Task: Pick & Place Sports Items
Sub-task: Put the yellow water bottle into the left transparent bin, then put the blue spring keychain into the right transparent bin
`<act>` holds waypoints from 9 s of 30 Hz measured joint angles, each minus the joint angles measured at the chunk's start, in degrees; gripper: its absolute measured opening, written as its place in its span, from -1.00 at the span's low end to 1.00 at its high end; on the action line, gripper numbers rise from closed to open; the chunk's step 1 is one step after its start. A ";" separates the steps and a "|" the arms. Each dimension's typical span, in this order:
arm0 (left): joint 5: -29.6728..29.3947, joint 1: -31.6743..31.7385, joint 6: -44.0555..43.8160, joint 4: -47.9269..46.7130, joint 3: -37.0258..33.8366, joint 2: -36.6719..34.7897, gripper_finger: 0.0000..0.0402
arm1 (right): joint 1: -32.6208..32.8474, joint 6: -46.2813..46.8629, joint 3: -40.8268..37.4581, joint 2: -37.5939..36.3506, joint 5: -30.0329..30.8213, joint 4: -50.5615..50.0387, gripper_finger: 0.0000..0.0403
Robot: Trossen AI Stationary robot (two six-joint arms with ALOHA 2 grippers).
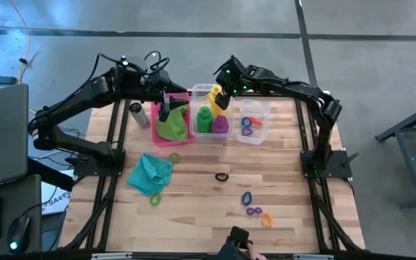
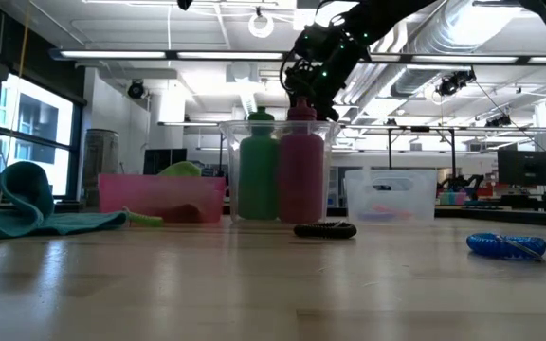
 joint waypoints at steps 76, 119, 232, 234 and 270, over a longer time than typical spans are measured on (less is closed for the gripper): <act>-11.16 -21.94 -6.06 3.46 -0.04 5.70 0.07 | 41.04 -10.75 0.02 -30.03 -16.70 -34.68 0.45; -10.96 -23.06 -7.33 3.67 -0.02 7.04 0.07 | 53.22 -15.67 -26.16 -17.26 -10.28 -11.00 0.45; -12.85 -22.99 -12.62 11.29 -0.02 6.99 0.07 | 47.56 27.14 -56.19 -50.03 17.78 9.94 -0.98; -12.85 -22.99 -12.62 11.63 -0.02 6.99 0.07 | 45.37 27.91 -56.19 -51.88 17.94 9.39 -0.98; -12.98 -22.99 -12.58 13.07 -0.02 6.99 0.07 | 5.10 6.90 -56.15 -48.44 13.76 21.39 -0.97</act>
